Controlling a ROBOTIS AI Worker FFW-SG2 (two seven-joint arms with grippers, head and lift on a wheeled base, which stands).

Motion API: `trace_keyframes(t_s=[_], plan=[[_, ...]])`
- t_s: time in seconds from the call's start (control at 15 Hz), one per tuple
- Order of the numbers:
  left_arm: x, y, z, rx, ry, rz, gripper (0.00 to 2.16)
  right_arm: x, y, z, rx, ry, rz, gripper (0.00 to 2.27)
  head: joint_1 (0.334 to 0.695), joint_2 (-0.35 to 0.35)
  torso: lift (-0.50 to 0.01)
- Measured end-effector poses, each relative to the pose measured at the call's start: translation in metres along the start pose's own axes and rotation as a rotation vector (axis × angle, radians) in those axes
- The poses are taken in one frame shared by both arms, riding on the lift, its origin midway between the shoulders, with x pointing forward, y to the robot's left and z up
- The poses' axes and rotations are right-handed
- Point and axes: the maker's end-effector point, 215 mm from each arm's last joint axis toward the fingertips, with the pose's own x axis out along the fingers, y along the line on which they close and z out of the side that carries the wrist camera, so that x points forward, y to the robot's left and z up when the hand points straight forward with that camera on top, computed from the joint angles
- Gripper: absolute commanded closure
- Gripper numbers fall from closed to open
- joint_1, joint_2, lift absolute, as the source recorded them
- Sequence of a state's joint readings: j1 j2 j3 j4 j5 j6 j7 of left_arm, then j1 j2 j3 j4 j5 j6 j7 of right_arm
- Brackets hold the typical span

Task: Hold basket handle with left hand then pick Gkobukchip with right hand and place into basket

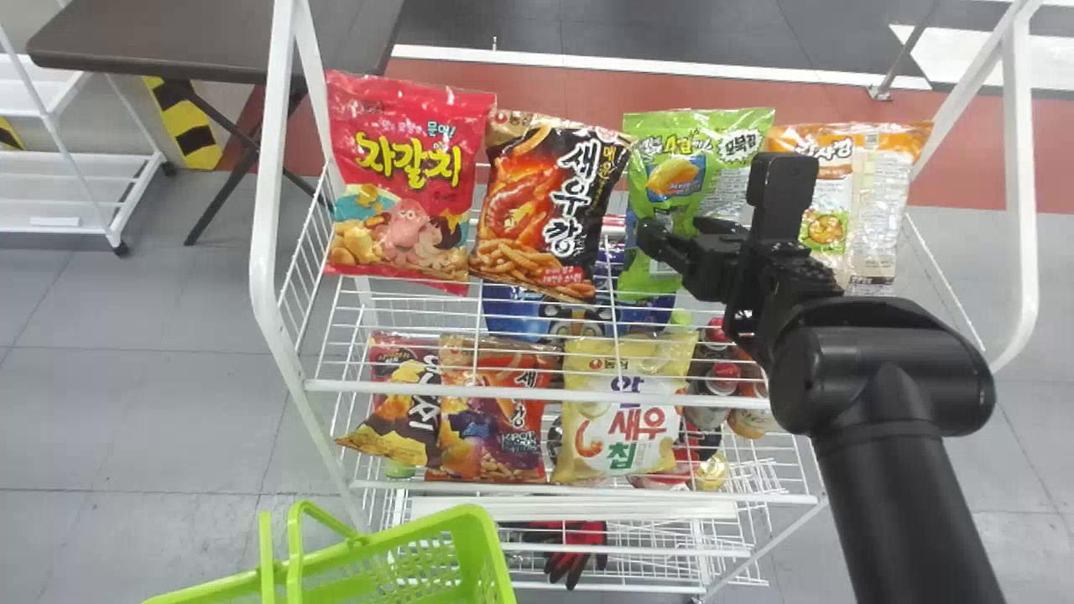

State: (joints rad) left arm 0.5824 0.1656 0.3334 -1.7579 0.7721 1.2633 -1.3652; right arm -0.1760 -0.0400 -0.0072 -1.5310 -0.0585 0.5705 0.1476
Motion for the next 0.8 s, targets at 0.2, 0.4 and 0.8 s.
trace_keyframes(t_s=[0.2,0.4,0.8], plan=[[-0.001,-0.001,0.000,-0.006,0.001,0.001,2.15,0.000,-0.004,-0.006,-0.018,0.026,-0.037,2.21,0.695,-0.094,0.000],[-0.001,-0.001,-0.001,-0.013,0.001,-0.001,2.15,-0.003,-0.002,-0.004,-0.024,0.022,-0.040,2.24,0.695,-0.091,0.000],[-0.001,-0.003,-0.002,-0.020,0.004,-0.002,2.15,-0.035,-0.006,0.017,-0.056,-0.036,-0.095,2.25,0.695,-0.104,0.000]])
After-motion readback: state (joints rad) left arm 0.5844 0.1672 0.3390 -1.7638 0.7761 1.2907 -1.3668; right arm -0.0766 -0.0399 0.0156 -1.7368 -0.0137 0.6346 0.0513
